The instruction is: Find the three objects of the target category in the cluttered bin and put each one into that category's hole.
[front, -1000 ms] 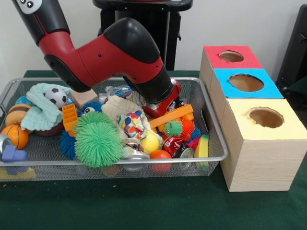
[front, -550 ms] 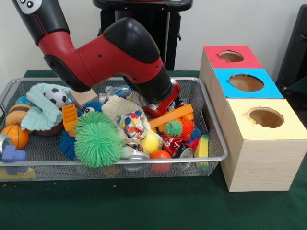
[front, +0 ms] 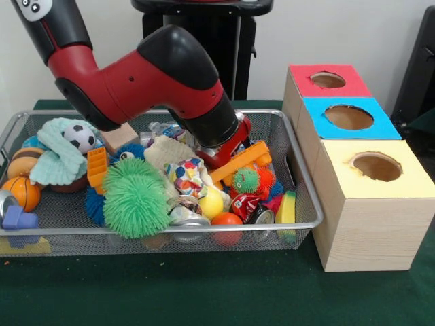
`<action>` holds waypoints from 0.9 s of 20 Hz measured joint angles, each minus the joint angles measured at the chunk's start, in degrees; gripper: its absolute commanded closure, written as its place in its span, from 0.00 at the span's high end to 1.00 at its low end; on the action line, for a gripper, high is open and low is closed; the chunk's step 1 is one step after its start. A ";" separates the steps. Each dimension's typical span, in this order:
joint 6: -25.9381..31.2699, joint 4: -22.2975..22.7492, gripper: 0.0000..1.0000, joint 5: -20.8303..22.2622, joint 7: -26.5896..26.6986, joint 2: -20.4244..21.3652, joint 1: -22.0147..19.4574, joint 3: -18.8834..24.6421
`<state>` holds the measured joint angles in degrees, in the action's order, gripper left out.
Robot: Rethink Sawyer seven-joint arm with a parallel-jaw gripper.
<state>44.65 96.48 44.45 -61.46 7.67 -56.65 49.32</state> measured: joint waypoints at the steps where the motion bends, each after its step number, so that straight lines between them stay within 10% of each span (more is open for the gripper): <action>1: -0.05 -0.01 1.00 0.03 0.00 -0.27 -1.12 0.39; 18: -1.17 -0.01 1.00 1.19 0.00 2.60 -1.73 1.03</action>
<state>43.48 96.46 45.65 -61.46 10.27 -58.37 50.35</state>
